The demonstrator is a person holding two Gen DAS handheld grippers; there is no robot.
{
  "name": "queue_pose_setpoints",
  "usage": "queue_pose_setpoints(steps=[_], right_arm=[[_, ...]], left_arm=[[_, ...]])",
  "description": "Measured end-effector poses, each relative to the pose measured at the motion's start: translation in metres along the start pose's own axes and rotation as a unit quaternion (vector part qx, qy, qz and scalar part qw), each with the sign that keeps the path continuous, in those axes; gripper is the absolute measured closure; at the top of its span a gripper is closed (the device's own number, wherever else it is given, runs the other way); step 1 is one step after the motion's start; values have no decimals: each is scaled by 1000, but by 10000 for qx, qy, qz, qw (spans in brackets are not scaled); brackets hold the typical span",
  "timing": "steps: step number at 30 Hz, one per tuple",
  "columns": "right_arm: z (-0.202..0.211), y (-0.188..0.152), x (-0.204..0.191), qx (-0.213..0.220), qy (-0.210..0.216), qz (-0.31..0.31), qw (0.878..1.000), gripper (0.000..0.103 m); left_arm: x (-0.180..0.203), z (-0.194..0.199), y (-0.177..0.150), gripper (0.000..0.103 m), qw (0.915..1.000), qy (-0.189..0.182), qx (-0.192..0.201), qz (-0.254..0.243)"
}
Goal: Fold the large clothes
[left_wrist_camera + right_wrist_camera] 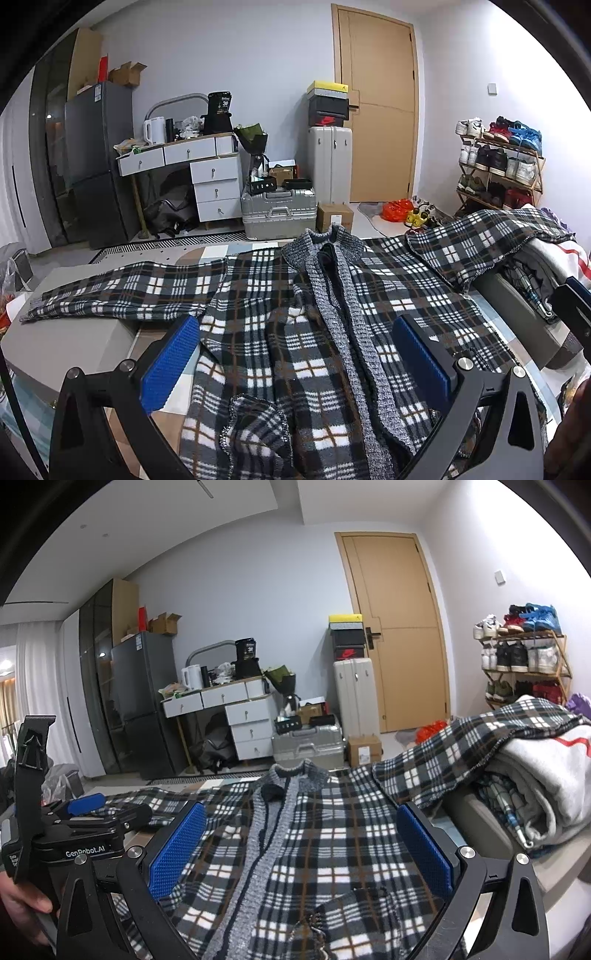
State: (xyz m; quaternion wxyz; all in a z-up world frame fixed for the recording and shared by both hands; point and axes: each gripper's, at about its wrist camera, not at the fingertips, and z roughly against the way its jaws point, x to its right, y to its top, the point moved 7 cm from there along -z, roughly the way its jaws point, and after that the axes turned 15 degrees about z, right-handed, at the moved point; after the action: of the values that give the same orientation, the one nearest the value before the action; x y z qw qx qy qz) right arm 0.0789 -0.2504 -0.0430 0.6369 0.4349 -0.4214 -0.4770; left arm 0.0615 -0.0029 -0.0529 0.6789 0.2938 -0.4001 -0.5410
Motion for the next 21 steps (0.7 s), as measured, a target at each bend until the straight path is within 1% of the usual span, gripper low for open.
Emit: queue_pose_setpoints(steps=[11, 21], right_arm=[[-5, -6, 1, -63, 34, -84, 9999, 0], [-11, -10, 3, -124, -19, -90, 9999, 0]], left_arm=[[1, -7, -3, 1, 9999, -41, -119, 14], [4, -14, -6, 1, 9998, -57, -184, -14]])
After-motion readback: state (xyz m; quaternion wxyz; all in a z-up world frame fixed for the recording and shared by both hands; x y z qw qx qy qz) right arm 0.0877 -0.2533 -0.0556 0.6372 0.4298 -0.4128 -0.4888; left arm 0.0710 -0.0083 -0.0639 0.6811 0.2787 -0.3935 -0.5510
